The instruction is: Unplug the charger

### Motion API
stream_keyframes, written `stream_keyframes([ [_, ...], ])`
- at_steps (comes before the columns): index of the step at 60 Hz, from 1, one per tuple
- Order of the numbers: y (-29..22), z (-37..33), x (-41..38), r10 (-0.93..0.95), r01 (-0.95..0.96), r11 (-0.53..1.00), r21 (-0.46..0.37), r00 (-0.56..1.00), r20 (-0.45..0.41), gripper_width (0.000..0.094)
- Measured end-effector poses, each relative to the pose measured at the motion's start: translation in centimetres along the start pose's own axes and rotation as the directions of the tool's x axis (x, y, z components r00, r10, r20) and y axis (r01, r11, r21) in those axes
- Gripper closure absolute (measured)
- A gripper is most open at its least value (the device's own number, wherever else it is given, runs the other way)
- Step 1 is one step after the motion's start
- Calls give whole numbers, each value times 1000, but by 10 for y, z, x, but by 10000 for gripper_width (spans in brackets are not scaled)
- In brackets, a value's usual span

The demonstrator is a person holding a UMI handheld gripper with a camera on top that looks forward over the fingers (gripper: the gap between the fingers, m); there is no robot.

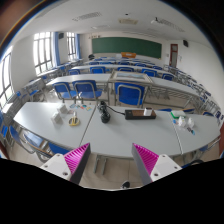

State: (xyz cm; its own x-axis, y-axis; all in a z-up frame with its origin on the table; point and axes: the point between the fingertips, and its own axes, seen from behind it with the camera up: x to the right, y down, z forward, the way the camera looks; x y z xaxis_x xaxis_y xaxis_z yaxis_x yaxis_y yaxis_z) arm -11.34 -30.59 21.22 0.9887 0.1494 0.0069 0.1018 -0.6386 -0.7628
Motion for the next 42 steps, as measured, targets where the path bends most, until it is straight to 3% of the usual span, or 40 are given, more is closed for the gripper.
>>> stream_keyframes([
  [10,12,78,99,60,-61,998,-1,994,-86,78],
  [28,-75,267,221,77,-52,980,194,990,-118,87],
  [37,-91,352,239,69,-48,981,187,991,-112,97],
  [42,-90,385,243,68,-49,985,167,992,-108,203],
])
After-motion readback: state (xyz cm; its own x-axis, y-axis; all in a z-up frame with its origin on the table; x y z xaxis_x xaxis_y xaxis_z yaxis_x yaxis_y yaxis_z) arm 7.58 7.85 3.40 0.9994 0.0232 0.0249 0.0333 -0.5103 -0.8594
